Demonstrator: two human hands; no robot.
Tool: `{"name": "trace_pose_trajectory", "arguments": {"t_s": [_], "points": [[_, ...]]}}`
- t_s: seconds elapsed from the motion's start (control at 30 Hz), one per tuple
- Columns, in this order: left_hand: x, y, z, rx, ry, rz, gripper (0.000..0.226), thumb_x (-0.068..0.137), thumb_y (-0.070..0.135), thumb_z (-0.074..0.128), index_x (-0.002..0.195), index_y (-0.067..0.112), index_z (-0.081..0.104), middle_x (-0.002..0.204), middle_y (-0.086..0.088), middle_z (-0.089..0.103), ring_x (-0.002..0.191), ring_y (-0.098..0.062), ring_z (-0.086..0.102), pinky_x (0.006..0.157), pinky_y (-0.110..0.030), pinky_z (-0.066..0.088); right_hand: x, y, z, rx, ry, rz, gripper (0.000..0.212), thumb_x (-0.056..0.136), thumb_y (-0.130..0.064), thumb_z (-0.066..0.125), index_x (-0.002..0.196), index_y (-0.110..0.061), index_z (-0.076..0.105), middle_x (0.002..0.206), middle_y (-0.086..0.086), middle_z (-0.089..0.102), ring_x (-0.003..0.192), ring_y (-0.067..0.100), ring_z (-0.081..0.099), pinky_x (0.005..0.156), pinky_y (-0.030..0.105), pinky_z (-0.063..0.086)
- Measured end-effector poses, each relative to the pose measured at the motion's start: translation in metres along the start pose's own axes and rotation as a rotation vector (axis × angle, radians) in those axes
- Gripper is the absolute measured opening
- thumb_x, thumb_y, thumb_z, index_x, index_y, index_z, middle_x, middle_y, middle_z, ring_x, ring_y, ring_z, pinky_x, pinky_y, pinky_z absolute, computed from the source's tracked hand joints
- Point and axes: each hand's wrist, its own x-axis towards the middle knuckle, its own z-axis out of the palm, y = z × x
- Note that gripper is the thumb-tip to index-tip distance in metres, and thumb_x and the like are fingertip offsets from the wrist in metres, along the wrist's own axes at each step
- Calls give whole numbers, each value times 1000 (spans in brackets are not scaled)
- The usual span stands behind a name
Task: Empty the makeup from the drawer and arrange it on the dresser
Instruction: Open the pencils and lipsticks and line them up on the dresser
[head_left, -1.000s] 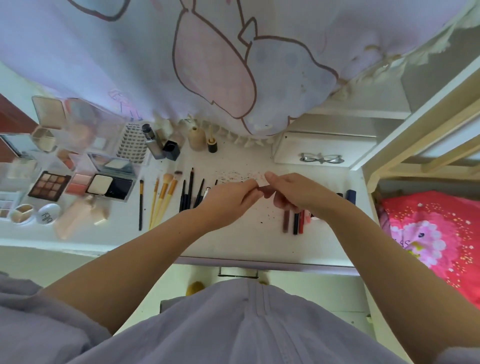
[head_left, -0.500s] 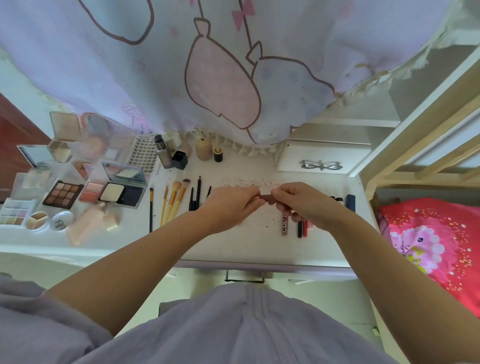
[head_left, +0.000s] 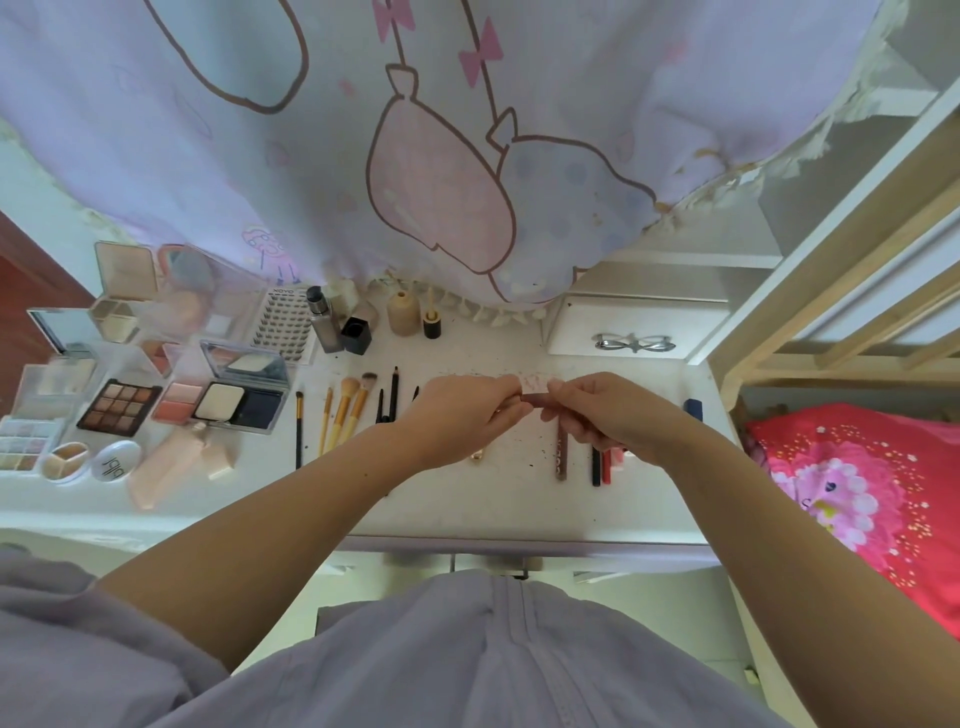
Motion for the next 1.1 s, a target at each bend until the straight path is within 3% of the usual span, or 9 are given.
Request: {"name": "trace_pose_trajectory", "arguments": {"t_s": [0.1,0.2,0.37,0.47,0.6,0.73,0.83,0.97,1.1], "points": [[1,-2,-1,0,6,-3,22,97,44,34,85,27,41,61,13,44,53,-4,42,49,-23,31,1,0,-1,0,10,-17,21,96,-31,50,94,-15,65,58,-10,58,47,0,48,43,13,37],[0,-3,-2,-5,20,-1,21,97,44,34,85,28,40,60,13,43,52,-4,42,48,-21,29,1,-2,0,6,-6,34,40,96,-44,43,88,-14,68,54,-7,55,42,2,44,40,14,34],[0,-4,-1,3,11,-8,21,96,44,34,85,28,41,62,12,46,55,-8,47,49,-22,34,2,-4,-2,-30,-17,9,22,97,-30,48,98,-15,65,62,-7,56,51,2,47,45,14,36],[1,-5,-1,4,13,-3,21,96,45,34,85,28,41,62,12,46,54,-7,46,49,-22,32,3,-5,-1,-9,-33,31,33,99,-36,41,95,-14,65,57,-7,54,47,5,43,42,15,34],[2,-5,-1,20,9,-1,22,96,45,35,84,28,42,61,11,46,53,-7,45,49,-22,32,4,-5,0,-8,-41,5,20,98,-27,46,99,-15,62,67,-4,57,53,4,47,46,14,37],[3,-6,-2,21,-4,12,22,96,45,35,85,28,42,62,12,45,56,-9,48,50,-21,33,4,-3,-1,42,-50,13,32,99,-34,41,96,-14,66,61,-5,53,46,3,41,42,14,34],[3,-6,-2,12,-20,10,22,96,45,35,85,27,42,62,11,45,57,-10,48,51,-23,35,5,-2,-4,20,-43,-13,17,97,-24,49,102,-16,63,71,-4,60,57,5,49,47,14,38],[5,-9,-2,16,-25,31,24,96,45,35,86,26,43,65,11,48,57,-10,49,52,-23,37,5,-4,-6,-10,-80,32,30,99,-34,42,98,-17,67,65,-8,62,52,2,50,47,13,39],[5,-13,0,-5,-51,23,25,96,47,34,85,27,45,65,11,49,57,-6,48,51,-21,35,9,-2,-9,-77,-48,3,21,98,-21,48,104,-18,68,70,-8,62,63,5,52,57,17,42]]}}
